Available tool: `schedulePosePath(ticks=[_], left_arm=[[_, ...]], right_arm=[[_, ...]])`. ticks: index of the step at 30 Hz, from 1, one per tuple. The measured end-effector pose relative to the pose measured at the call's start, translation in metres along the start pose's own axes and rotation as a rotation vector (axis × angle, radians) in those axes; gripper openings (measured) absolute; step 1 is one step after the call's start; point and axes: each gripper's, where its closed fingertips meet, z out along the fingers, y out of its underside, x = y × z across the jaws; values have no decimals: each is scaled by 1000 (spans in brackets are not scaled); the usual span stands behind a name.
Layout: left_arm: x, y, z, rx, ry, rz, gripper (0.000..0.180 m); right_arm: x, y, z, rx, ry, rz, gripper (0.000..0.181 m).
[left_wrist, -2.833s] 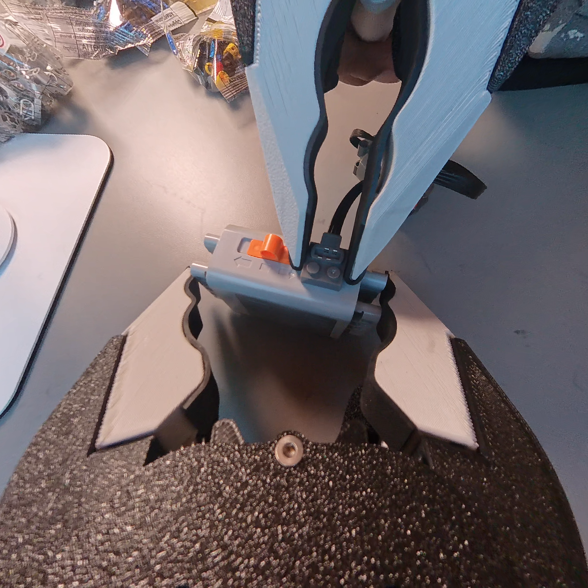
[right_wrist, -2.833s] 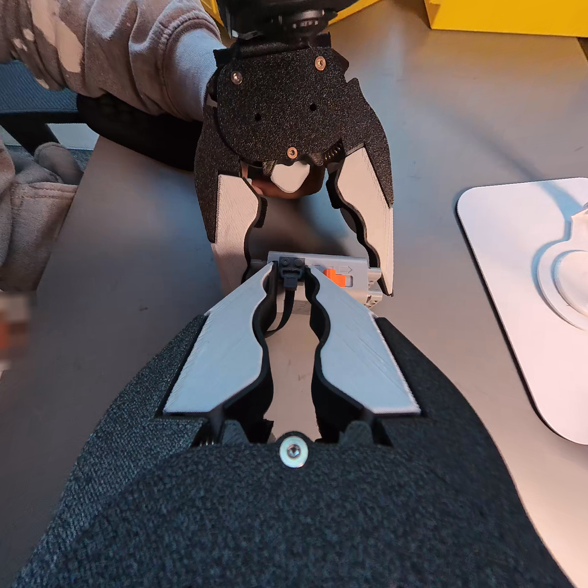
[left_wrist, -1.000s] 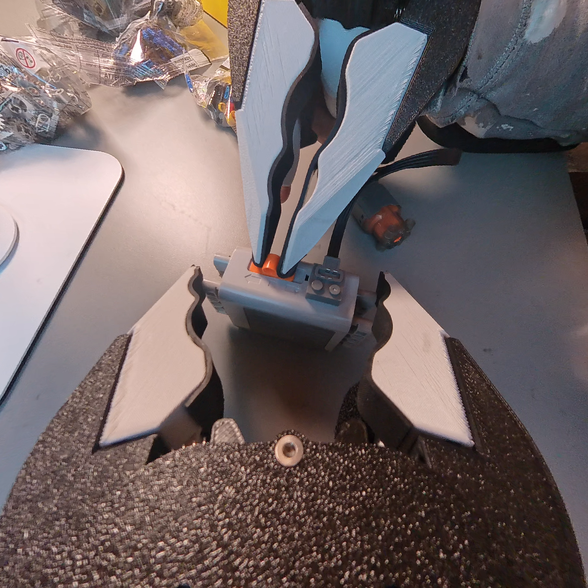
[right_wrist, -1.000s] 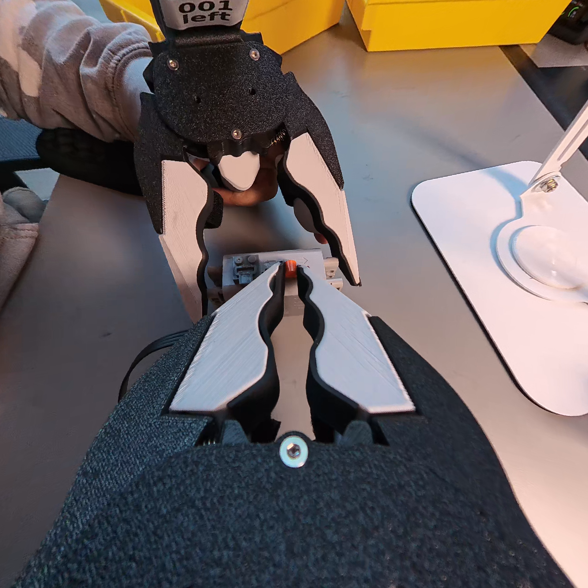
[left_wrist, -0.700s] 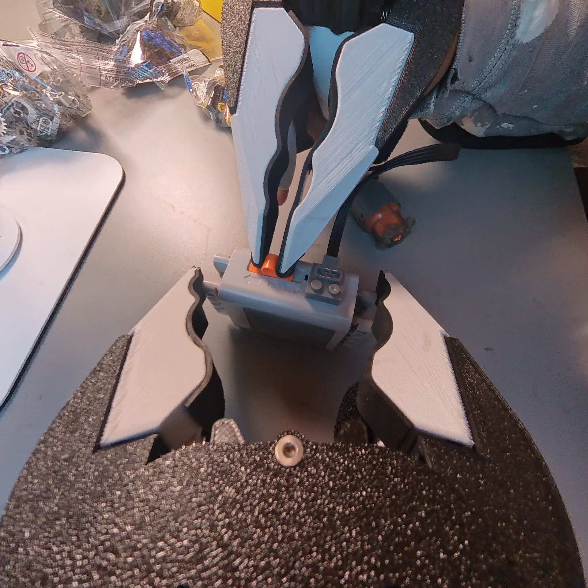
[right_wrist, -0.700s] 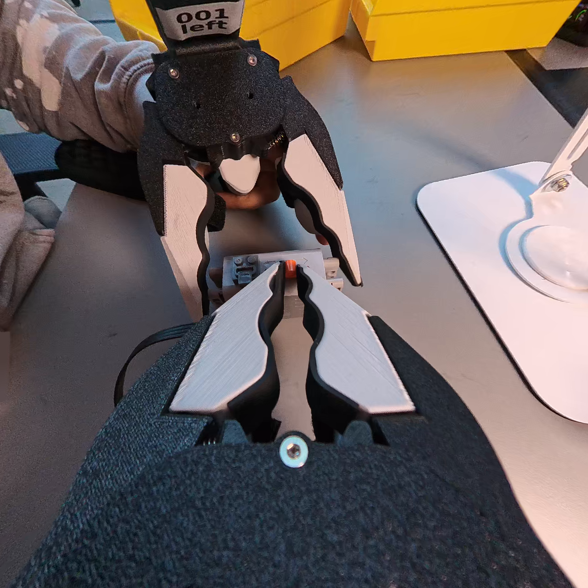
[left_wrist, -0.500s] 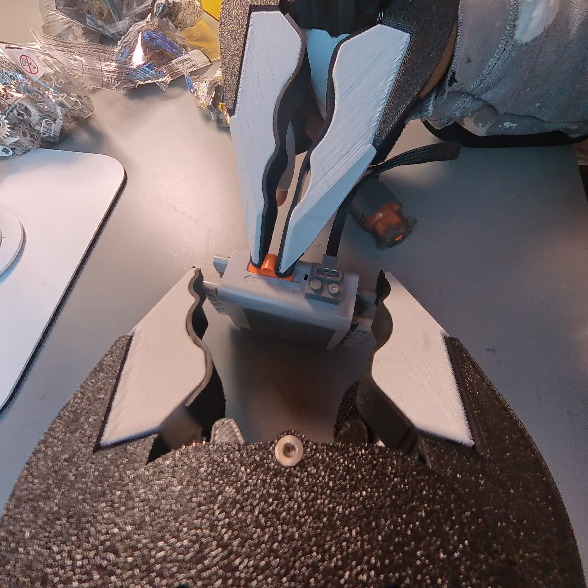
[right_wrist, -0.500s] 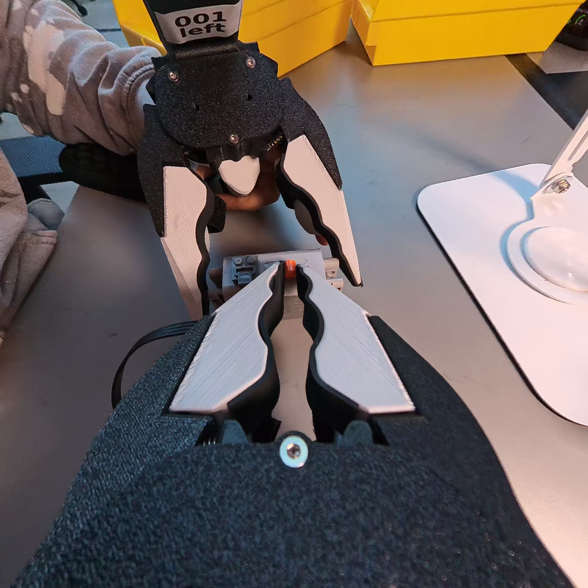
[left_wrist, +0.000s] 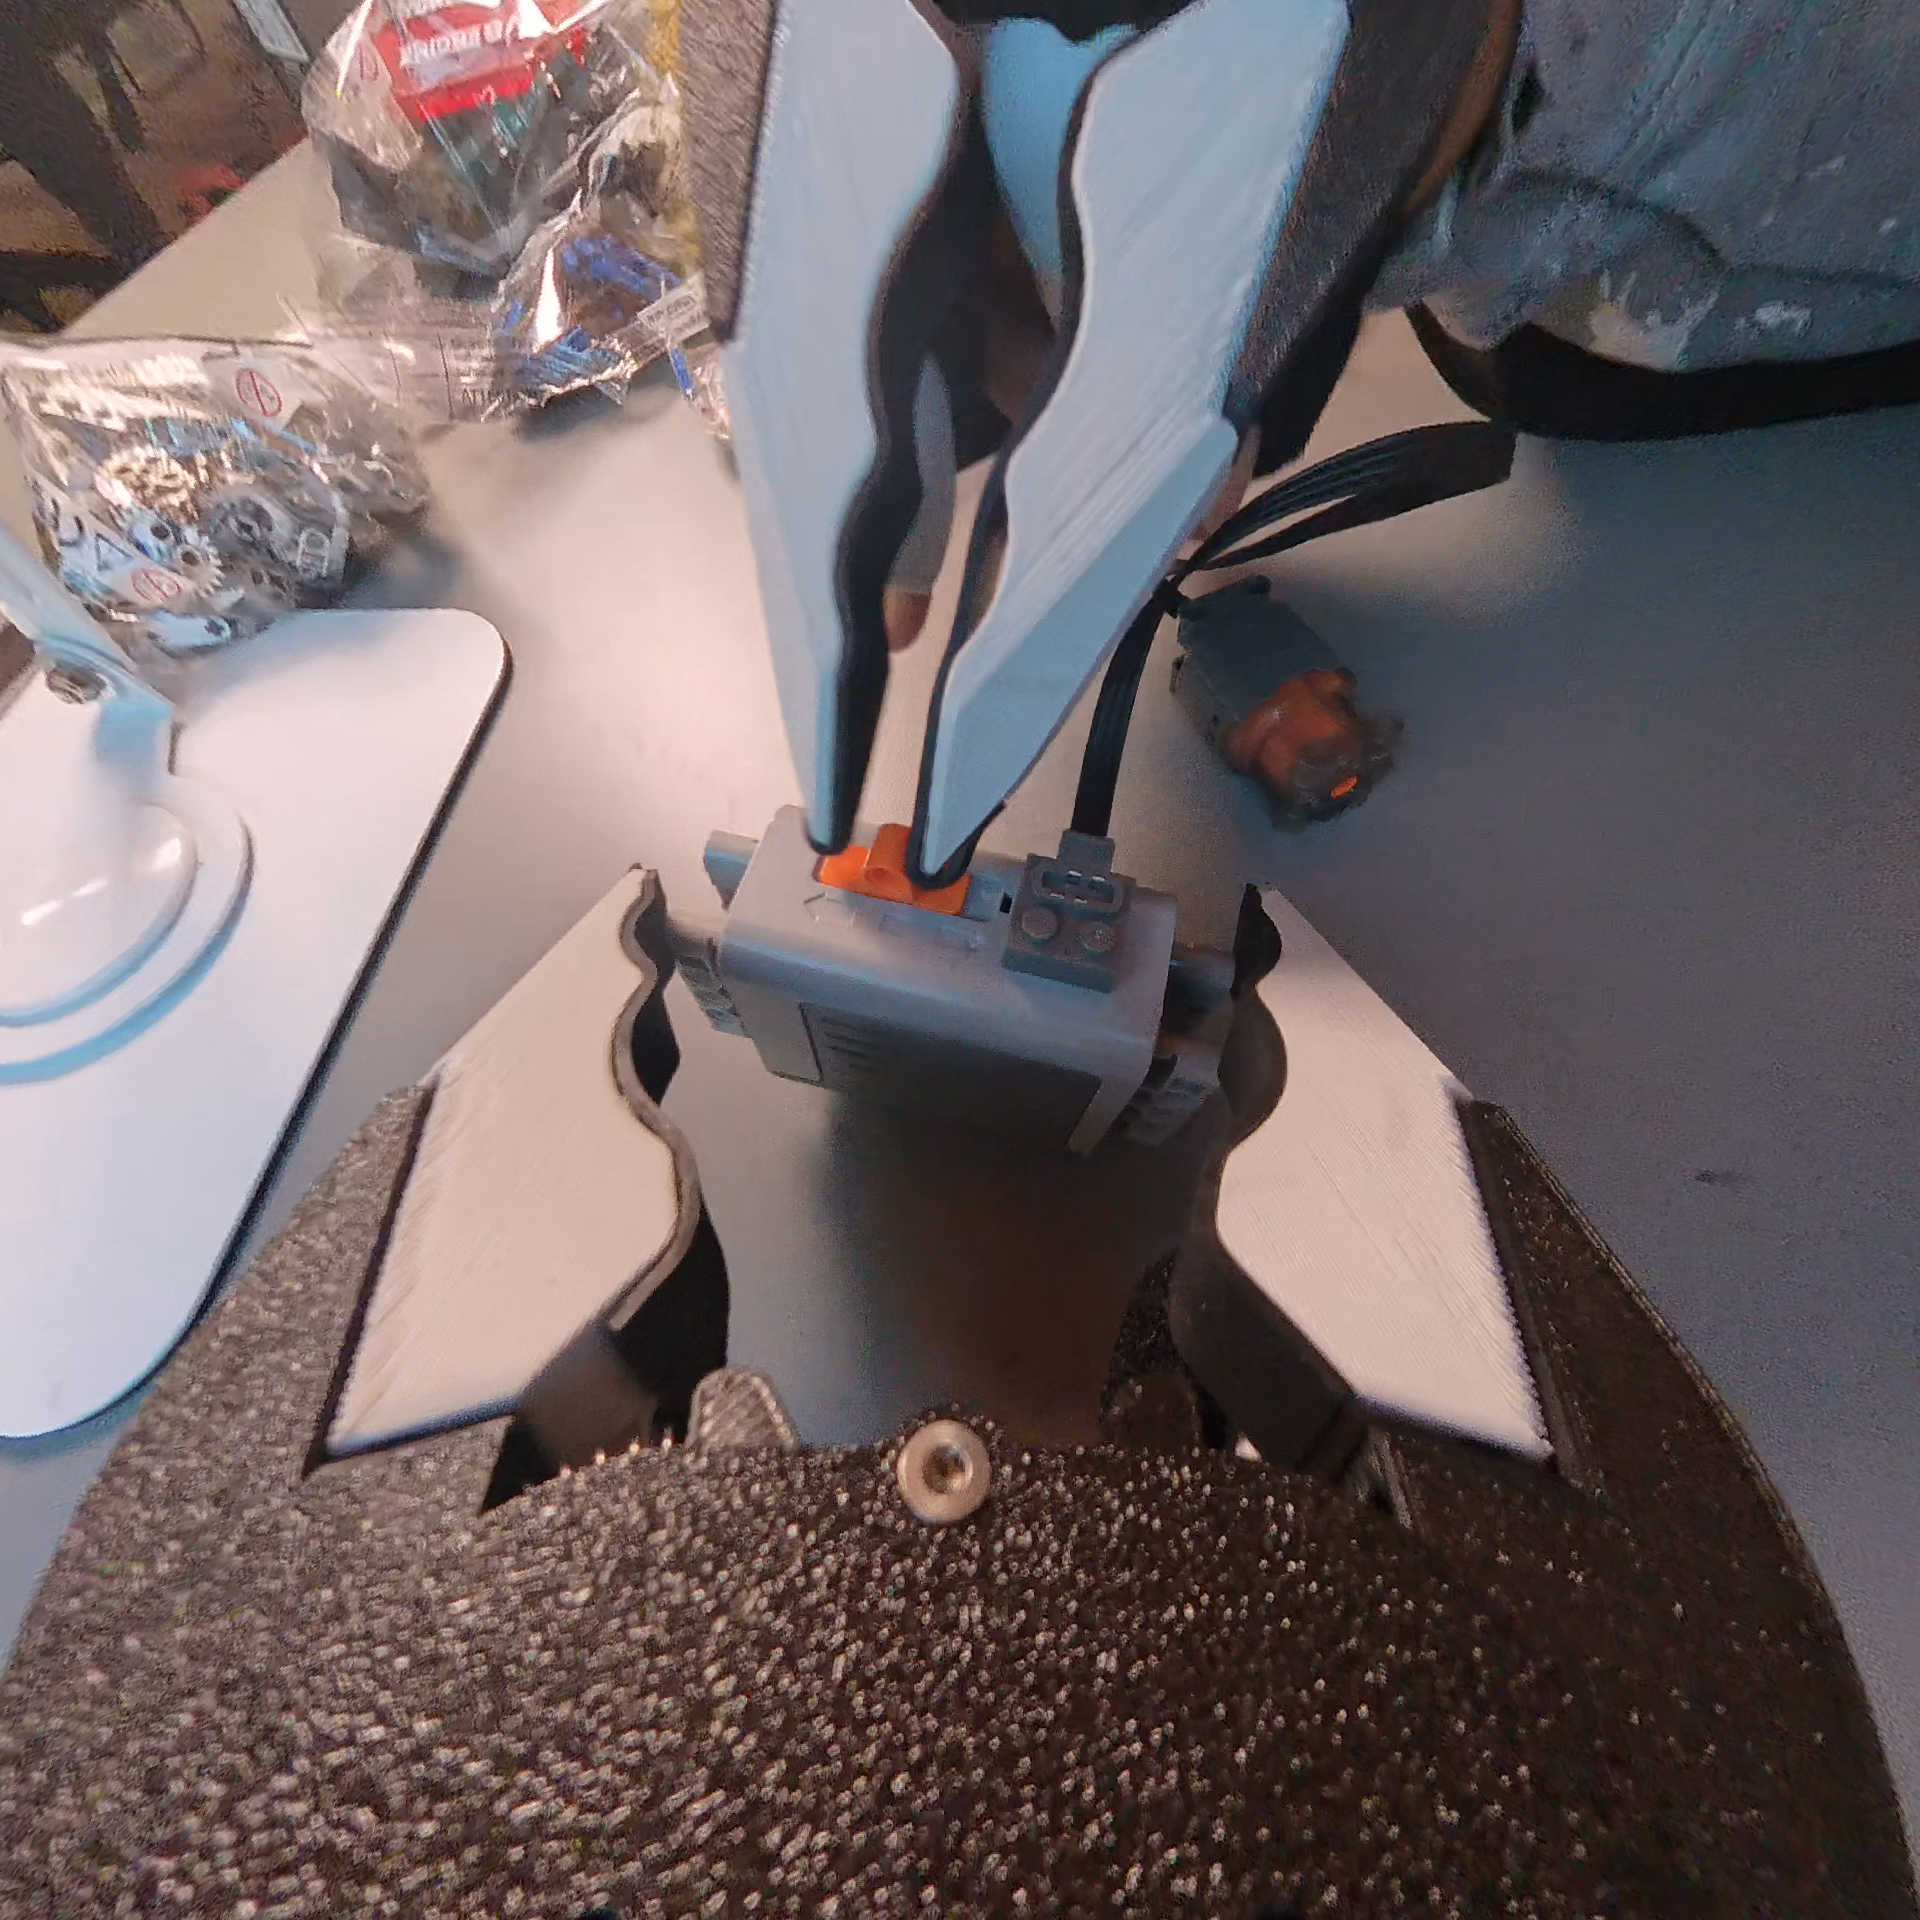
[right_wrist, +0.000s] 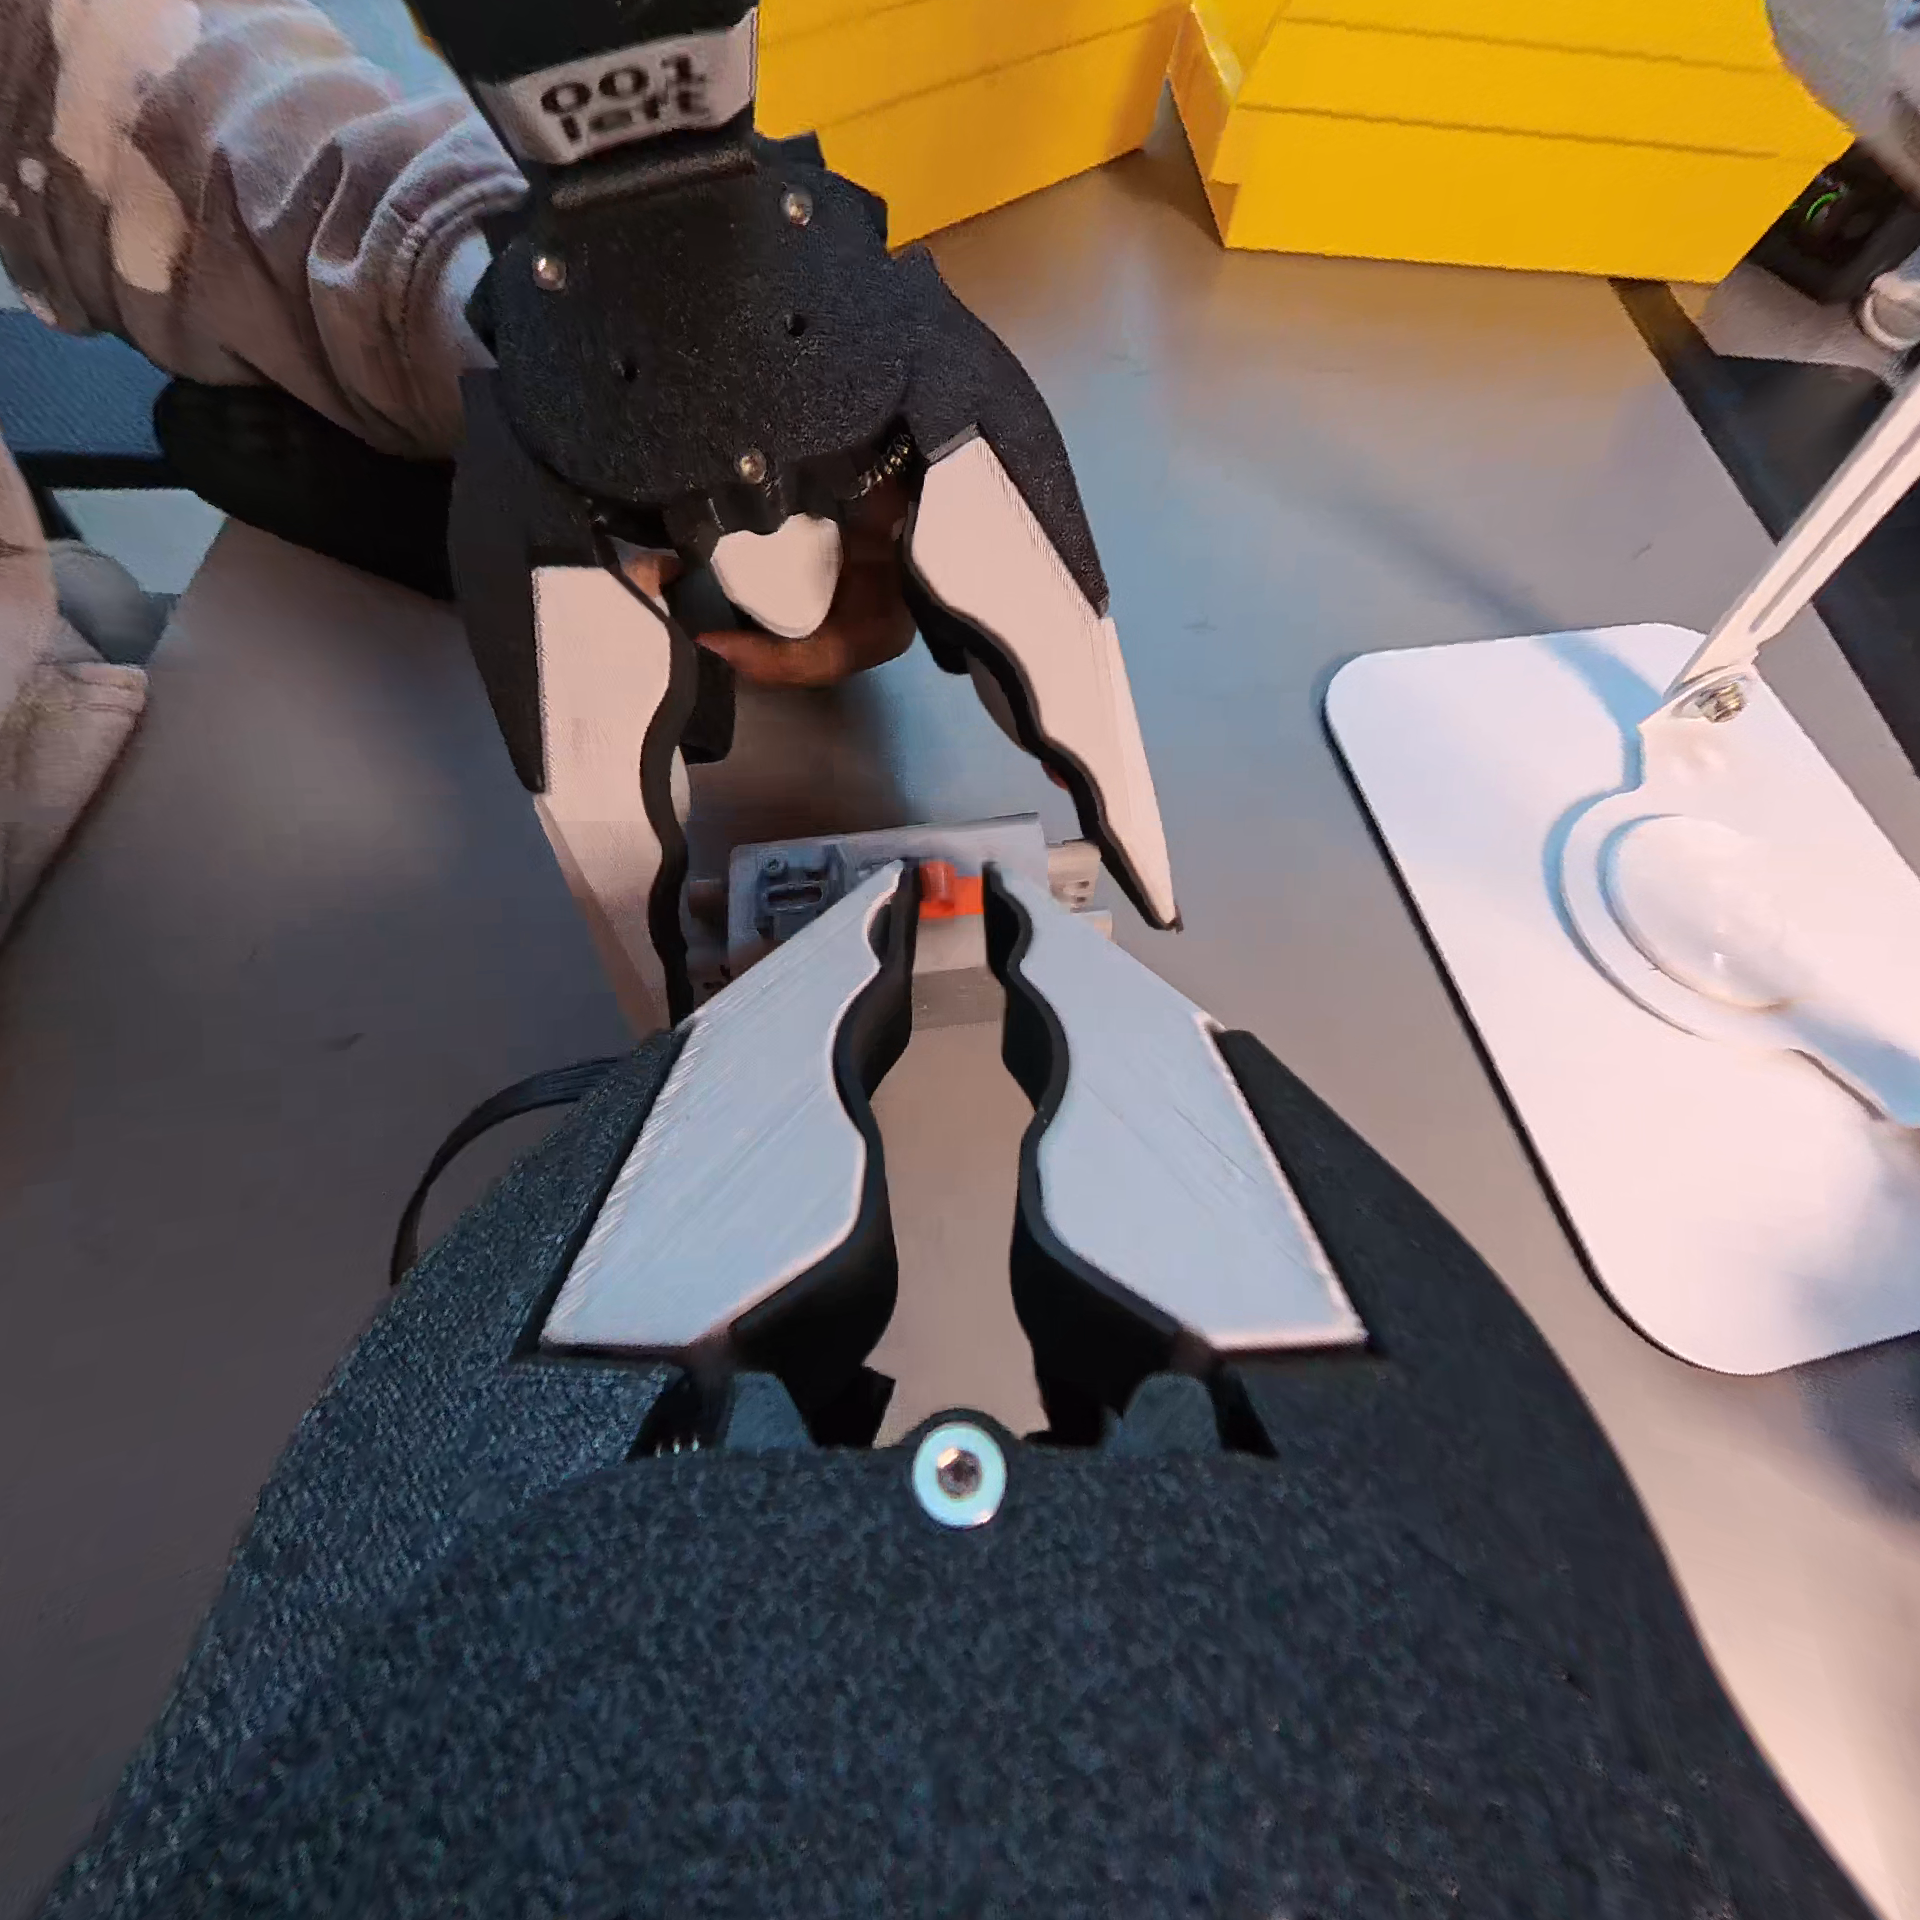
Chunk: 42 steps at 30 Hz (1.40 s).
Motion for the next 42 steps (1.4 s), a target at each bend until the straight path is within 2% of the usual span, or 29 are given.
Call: schedulePosePath(ticks=[3, 7, 10, 30, 32, 42], left_arm=[[4, -3, -2, 16, -34, 88, 105], [7, -5, -2, 27, -63, 174, 105], [7, -6, -2, 31, -62, 171, 105], [6, -5, -2, 31, -50, 161, 105], [7, -5, -2, 30, -51, 168, 105], [6, -4, -4, 23, -41, 163, 104]], right_arm=[[5, -18, -21, 89, 4, 6, 29], [10, -1, -20, 36, 18, 2, 42], [3, -1, -13, 34, -5, -12, 47], [1, 0, -2, 31, 31, -71, 35], [-4, 0, -2, 38, -4, -56, 26], [-3, -1, 1, 63, -36, 23, 25]])
